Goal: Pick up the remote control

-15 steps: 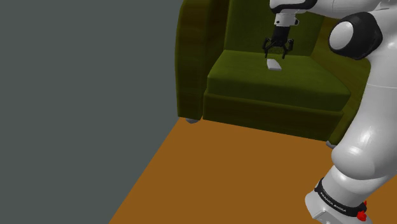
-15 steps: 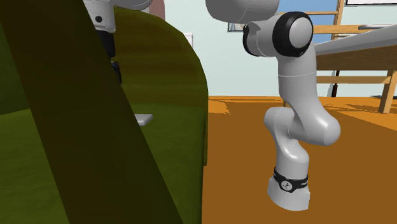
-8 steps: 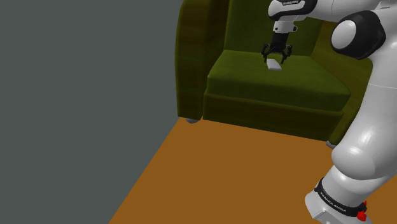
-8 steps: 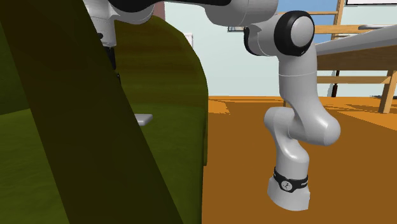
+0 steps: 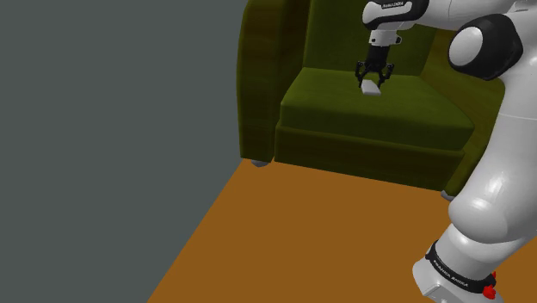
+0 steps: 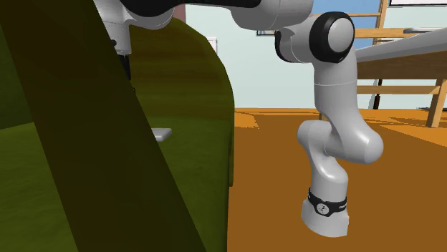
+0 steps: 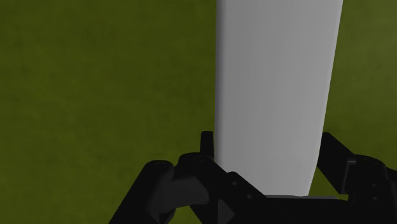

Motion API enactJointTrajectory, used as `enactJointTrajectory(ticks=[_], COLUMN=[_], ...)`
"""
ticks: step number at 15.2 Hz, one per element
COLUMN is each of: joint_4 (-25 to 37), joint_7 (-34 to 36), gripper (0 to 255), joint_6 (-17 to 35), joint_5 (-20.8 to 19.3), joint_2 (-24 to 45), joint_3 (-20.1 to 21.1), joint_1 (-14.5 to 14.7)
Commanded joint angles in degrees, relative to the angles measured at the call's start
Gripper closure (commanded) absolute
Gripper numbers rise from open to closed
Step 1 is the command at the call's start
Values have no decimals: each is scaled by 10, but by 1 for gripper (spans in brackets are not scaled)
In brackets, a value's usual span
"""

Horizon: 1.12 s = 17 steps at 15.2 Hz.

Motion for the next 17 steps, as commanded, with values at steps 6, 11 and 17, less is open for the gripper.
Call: enactJointTrajectory(ticks=[6, 11, 17], joint_4=[32, 90, 176], joint_7=[-1, -3, -6], gripper=[255, 255, 255], joint_6=[-26, -72, -132], joint_5=[2, 6, 14], joint_2=[6, 20, 46], joint_3=[-1, -2, -3], joint_1=[-2, -7, -16])
